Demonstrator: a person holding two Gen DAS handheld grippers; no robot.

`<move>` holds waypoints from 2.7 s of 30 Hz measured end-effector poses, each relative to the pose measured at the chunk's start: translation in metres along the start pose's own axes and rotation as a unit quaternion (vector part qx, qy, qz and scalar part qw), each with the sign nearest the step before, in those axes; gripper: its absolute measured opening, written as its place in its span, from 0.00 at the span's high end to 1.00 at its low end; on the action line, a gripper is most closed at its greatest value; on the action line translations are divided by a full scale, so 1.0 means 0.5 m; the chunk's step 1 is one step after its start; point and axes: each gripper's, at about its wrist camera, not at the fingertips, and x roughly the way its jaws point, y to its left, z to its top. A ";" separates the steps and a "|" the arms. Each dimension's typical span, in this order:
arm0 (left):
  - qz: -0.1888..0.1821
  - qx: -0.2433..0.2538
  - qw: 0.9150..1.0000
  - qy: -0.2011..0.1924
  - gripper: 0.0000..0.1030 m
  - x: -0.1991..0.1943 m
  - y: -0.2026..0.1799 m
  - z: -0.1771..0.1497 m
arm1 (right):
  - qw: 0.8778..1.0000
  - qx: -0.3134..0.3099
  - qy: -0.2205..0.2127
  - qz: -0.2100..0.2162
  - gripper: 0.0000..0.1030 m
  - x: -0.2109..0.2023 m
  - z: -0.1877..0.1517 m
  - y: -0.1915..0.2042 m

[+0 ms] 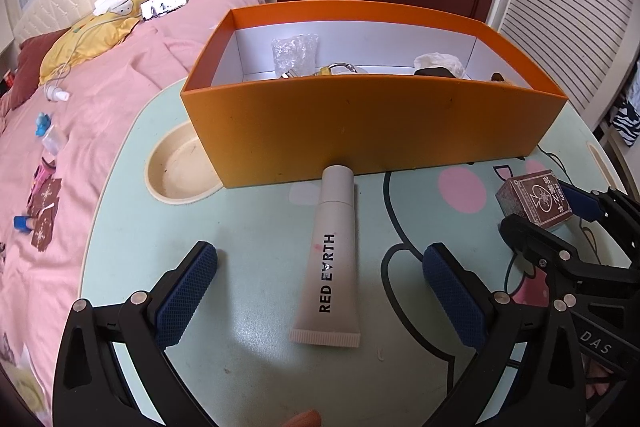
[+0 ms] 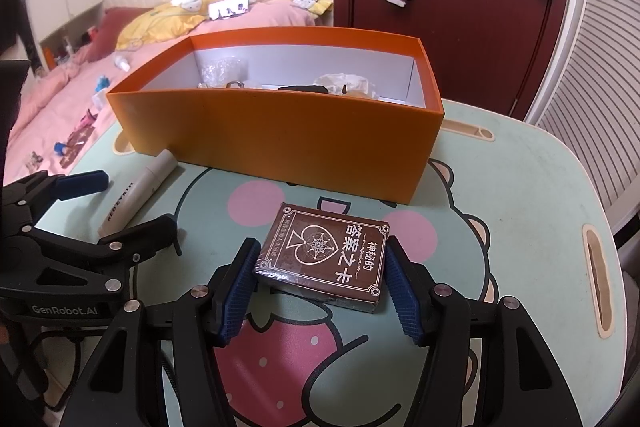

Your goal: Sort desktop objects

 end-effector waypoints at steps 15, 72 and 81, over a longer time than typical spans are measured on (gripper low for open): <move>0.001 -0.003 1.000 -0.002 0.00 0.000 0.000 -0.002 | 1.000 0.000 0.000 0.000 0.40 -0.002 -0.002 0.000; -0.028 -0.037 0.994 -0.100 0.79 -0.151 0.039 0.063 | 0.999 0.002 -0.033 0.006 0.44 -0.052 0.053 0.021; -0.028 -0.020 0.992 -0.124 0.79 -0.163 0.031 0.123 | 0.998 0.002 -0.068 0.014 0.44 -0.074 0.107 0.019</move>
